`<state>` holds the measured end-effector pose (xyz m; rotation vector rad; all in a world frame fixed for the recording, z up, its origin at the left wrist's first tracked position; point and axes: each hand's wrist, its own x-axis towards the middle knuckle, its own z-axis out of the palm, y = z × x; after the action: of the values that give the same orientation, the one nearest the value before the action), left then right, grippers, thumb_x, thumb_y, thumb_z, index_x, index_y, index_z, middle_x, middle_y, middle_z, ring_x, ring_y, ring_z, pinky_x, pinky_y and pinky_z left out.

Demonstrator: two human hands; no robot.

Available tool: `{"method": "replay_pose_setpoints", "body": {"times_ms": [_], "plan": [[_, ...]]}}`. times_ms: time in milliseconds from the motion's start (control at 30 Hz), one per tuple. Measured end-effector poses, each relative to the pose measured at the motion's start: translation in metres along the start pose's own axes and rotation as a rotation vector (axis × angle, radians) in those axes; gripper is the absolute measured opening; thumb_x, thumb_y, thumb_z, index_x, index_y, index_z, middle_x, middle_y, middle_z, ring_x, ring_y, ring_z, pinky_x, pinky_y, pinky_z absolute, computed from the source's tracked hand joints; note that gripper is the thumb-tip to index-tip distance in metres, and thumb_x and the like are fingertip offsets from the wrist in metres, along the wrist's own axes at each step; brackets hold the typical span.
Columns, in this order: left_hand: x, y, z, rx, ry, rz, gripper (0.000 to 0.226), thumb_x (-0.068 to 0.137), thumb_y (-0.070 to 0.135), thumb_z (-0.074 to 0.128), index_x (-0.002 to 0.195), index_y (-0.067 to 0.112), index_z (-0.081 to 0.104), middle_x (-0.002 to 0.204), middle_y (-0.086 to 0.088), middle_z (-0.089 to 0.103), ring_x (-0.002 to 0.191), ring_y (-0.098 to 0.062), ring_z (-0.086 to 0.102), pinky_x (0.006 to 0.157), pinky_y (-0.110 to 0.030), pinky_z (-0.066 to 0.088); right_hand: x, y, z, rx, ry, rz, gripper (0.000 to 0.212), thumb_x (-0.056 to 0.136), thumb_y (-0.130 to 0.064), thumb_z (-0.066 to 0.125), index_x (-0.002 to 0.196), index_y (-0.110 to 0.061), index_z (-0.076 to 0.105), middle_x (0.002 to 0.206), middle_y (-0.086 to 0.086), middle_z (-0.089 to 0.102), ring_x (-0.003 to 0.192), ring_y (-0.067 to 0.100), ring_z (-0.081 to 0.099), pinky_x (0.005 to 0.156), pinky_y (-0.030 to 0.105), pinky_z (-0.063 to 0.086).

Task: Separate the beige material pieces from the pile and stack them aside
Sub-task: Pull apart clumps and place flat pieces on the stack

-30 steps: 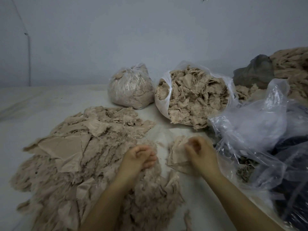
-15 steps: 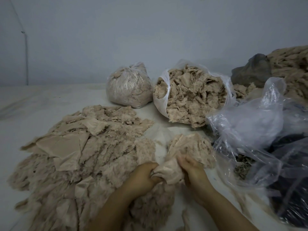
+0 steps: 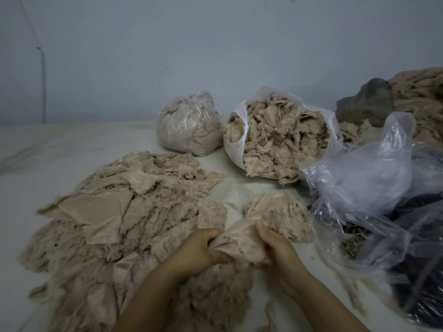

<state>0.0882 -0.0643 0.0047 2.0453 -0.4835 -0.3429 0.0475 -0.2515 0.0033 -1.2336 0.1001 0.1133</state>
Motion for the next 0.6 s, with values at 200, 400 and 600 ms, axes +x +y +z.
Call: {"method": "replay_pose_setpoints", "body": {"times_ms": [200, 400, 600], "plan": [[-0.005, 0.011, 0.007, -0.149, -0.088, -0.029, 0.057, 0.061, 0.062, 0.076, 0.105, 0.029, 0.061, 0.100, 0.004, 0.070, 0.092, -0.011, 0.067, 0.077, -0.035, 0.055, 0.008, -0.005, 0.009, -0.060, 0.148, 0.004, 0.023, 0.087, -0.019, 0.066, 0.096, 0.002, 0.067, 0.093, 0.024, 0.071, 0.082, 0.033, 0.069, 0.075, 0.042, 0.057], [-0.004, 0.007, 0.025, 0.037, -0.021, 0.069, 0.019, 0.082, 0.041, 0.065, 0.070, 0.032, 0.054, 0.063, 0.023, 0.056, 0.062, 0.009, 0.051, 0.059, -0.014, 0.038, 0.013, 0.001, 0.018, 0.015, 0.331, -0.062, 0.022, 0.097, -0.017, 0.054, 0.109, -0.001, 0.061, 0.084, 0.008, 0.071, 0.075, 0.017, 0.070, 0.066, 0.031, 0.058], [-0.010, -0.004, 0.006, 0.021, -0.014, -0.047, 0.001, 0.086, 0.036, 0.067, 0.085, 0.036, 0.066, 0.104, 0.012, 0.068, 0.099, -0.005, 0.062, 0.082, -0.016, 0.047, 0.010, -0.018, 0.000, -0.012, 0.237, -0.111, 0.029, 0.090, -0.024, 0.060, 0.103, 0.001, 0.062, 0.082, 0.009, 0.067, 0.073, 0.029, 0.057, 0.062, 0.032, 0.045]]}}
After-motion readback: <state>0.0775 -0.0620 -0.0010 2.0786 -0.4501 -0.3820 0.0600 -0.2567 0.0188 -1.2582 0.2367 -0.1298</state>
